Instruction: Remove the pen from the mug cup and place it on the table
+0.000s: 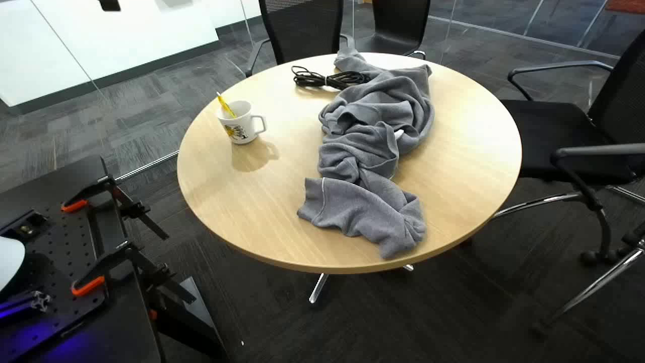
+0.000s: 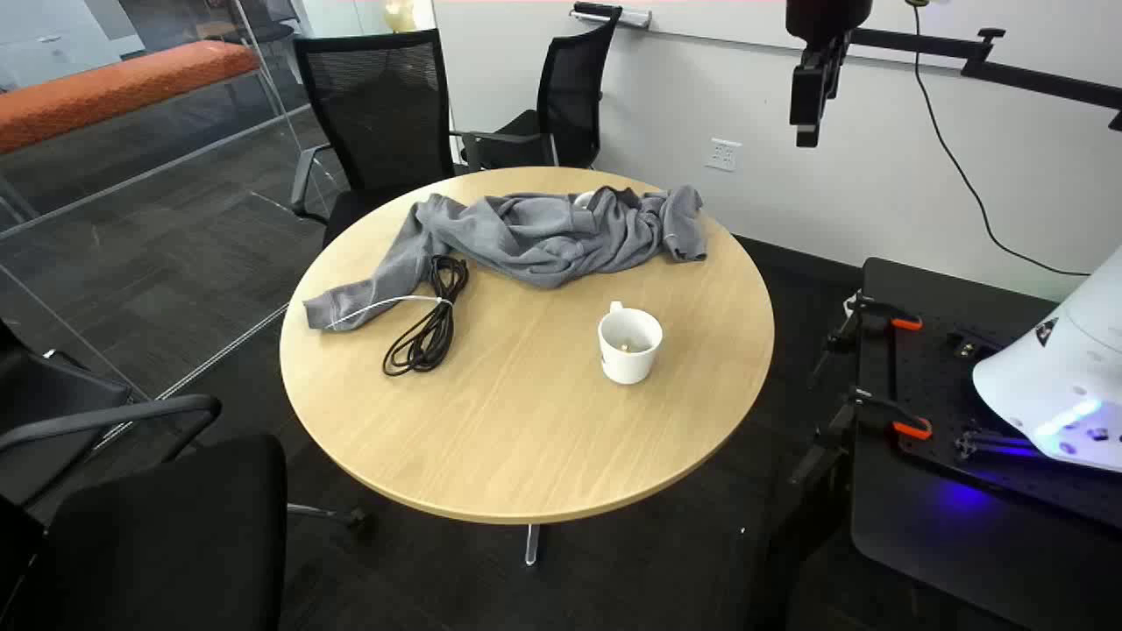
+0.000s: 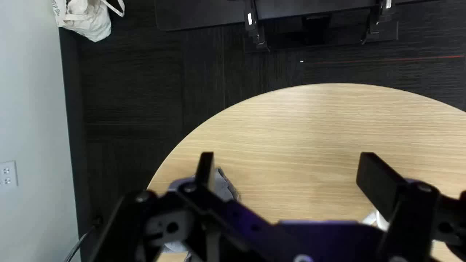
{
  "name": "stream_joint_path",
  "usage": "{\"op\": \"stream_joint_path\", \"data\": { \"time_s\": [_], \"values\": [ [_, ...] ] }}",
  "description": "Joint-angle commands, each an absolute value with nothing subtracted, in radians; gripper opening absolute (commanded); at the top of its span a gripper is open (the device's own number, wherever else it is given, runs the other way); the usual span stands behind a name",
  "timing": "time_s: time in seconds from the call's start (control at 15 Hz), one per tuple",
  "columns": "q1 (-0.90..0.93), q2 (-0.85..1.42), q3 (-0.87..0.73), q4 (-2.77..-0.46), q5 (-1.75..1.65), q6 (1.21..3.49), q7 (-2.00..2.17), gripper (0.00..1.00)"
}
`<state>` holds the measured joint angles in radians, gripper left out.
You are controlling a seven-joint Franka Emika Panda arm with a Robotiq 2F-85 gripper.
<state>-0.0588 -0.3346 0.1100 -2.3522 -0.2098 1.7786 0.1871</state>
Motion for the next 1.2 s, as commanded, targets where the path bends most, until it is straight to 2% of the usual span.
{"op": "stream_joint_path", "data": {
  "time_s": [0.0, 0.53, 1.13],
  "values": [
    [-0.038, -0.333, 0.091, -2.351, -0.215, 1.776, 0.193, 1.00],
    [-0.027, -0.325, 0.088, -2.341, -0.220, 1.822, 0.174, 1.00],
    [0.045, -0.254, 0.087, -2.332, -0.224, 2.125, -0.038, 1.00]
  ]
}}
